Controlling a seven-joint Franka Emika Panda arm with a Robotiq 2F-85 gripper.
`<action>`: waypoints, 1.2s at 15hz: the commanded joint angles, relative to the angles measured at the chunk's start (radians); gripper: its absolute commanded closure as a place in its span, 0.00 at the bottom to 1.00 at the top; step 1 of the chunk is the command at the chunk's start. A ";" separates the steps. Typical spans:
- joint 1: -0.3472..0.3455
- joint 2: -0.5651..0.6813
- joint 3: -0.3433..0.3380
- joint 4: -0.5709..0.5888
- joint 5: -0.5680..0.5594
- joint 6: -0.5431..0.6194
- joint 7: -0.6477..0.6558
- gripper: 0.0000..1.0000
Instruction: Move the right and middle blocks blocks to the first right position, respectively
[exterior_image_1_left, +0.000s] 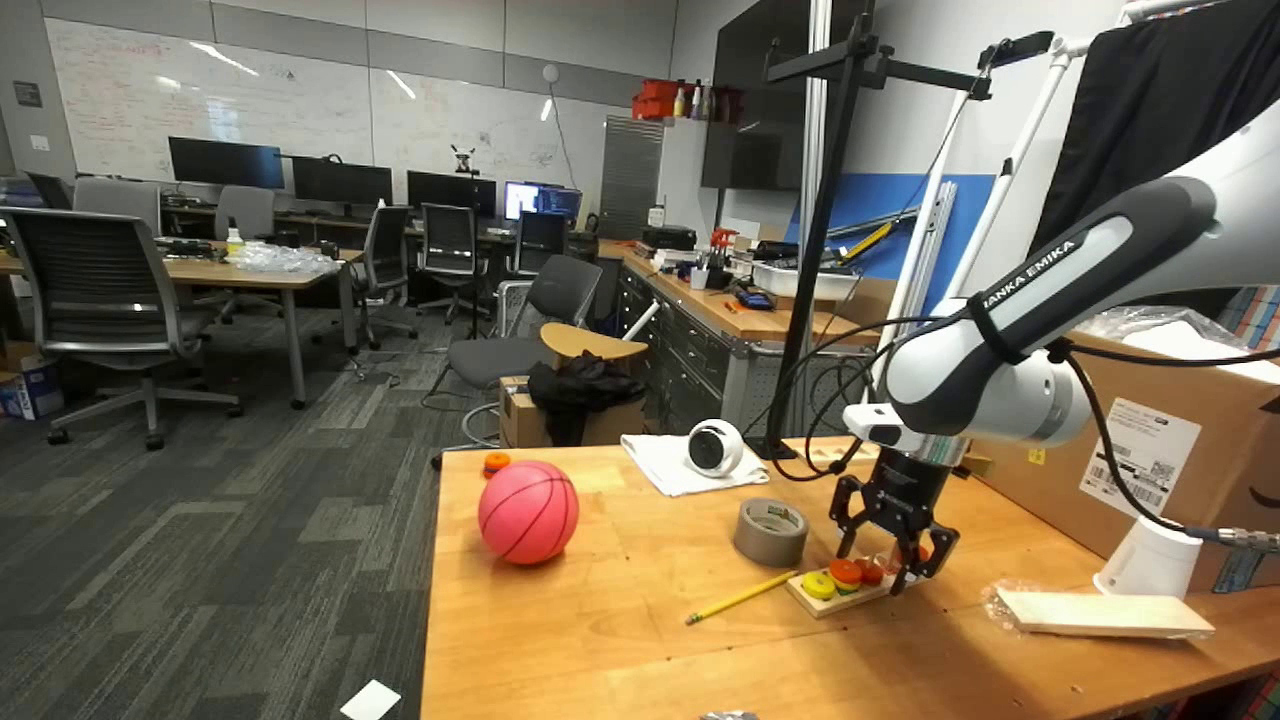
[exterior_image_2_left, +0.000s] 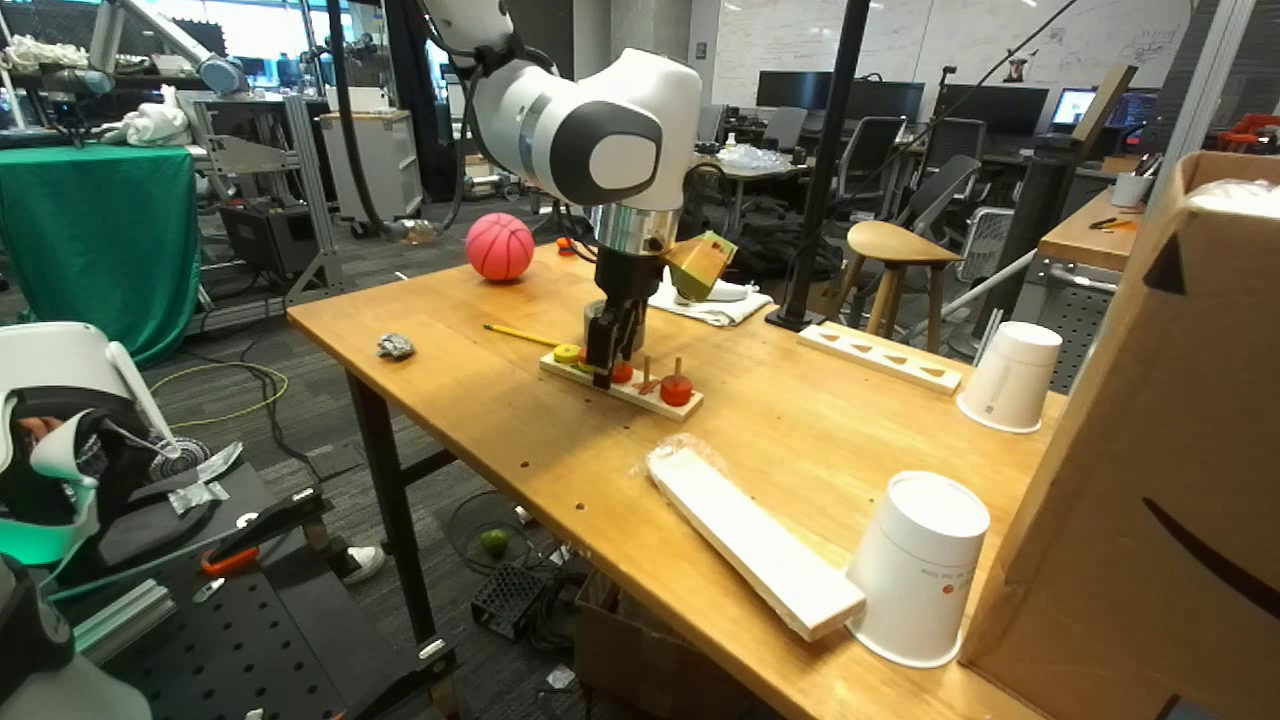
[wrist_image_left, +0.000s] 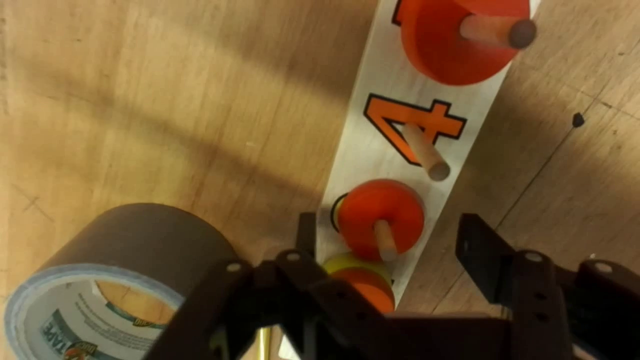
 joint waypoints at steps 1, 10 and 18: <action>0.001 -0.002 0.009 0.014 -0.024 0.007 0.006 0.39; 0.010 -0.002 0.012 0.022 -0.038 0.008 0.006 0.75; 0.010 -0.017 0.008 0.033 -0.050 -0.002 0.012 0.76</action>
